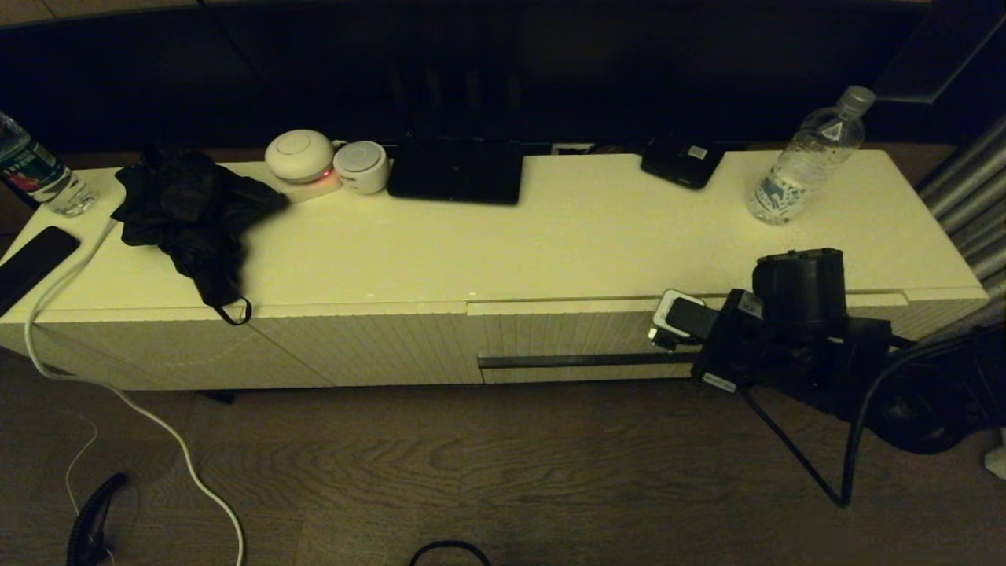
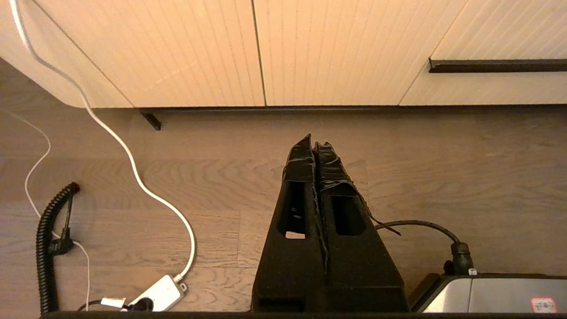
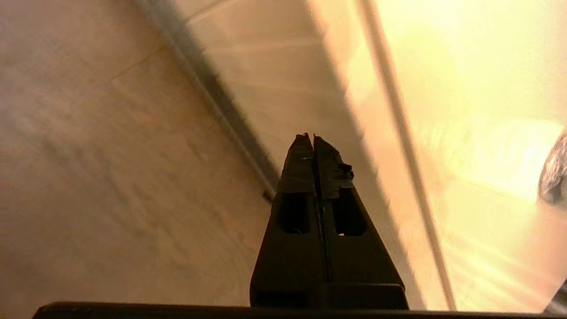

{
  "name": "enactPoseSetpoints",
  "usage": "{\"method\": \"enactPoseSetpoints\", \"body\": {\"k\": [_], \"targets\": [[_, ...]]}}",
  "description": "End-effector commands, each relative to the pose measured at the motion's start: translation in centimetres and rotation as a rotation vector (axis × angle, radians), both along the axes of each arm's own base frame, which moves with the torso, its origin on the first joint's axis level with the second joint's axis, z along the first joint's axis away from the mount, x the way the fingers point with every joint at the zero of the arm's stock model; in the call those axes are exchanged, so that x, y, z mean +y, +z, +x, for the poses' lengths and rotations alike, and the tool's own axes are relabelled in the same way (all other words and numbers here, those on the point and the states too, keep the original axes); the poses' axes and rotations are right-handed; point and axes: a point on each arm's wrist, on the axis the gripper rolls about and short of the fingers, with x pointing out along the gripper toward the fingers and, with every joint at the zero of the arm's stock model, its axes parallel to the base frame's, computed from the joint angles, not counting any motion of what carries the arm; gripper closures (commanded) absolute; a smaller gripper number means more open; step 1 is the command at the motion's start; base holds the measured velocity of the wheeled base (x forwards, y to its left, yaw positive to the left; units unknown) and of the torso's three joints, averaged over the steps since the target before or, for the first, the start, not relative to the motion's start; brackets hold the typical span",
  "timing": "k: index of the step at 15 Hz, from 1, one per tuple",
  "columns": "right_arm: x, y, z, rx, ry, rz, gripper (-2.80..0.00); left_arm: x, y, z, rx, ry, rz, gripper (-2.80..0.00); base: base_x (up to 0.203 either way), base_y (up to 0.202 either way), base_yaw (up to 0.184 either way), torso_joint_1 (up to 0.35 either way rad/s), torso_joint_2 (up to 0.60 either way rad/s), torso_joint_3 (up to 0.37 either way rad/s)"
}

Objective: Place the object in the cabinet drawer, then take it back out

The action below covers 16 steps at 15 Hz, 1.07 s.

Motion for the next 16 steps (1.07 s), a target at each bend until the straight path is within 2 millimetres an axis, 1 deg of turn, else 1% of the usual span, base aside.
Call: {"method": "enactPoseSetpoints", "body": {"k": [1,3,5,8,10,12,13,15,16], "targets": [[-1.2,2.3,-3.4,-0.023,0.005,0.005,0.00,0.0,0.0,0.0,-0.001,0.001,-0.001,0.00,0.000,0.000,0.000,0.000,0.00,0.000],[-2.6,4.1,-6.9,-0.022,0.003,0.011,0.00,0.0,0.0,0.0,0.000,0.001,-0.001,0.00,0.000,0.000,0.000,0.000,0.00,0.000],[-4.4,5.7,-10.9,-0.024,-0.019,0.049,0.00,0.0,0.0,0.0,0.000,0.001,-0.001,0.00,0.000,0.000,0.000,0.000,0.00,0.000],[-8.1,8.3,-17.7,-0.089,-0.144,0.218,0.00,0.0,0.0,0.0,-0.001,0.001,-0.001,0.00,0.000,0.000,0.000,0.000,0.00,0.000],[-10.6,9.0,-22.5,-0.167,-0.282,0.372,0.00,0.0,0.0,0.0,0.000,0.001,-0.001,0.00,0.000,0.000,0.000,0.000,0.00,0.000],[-11.8,8.2,-27.3,-0.262,-0.374,0.494,0.00,0.0,0.0,0.0,0.000,0.001,-0.001,0.00,0.000,0.000,0.000,0.000,0.00,0.000],[-12.1,7.3,-29.8,-0.322,-0.399,0.543,0.00,0.0,0.0,0.0,0.000,0.001,-0.001,0.00,0.000,0.000,0.000,0.000,0.00,0.000],[-12.3,4.8,-33.5,-0.396,-0.431,0.614,0.00,0.0,0.0,0.0,-0.001,0.001,-0.001,0.00,0.000,0.000,0.000,0.000,0.00,0.000],[-12.3,3.4,-35.0,-0.405,-0.451,0.654,0.00,0.0,0.0,0.0,0.000,0.001,-0.001,0.00,0.000,0.000,0.000,0.000,0.00,0.000]]}}
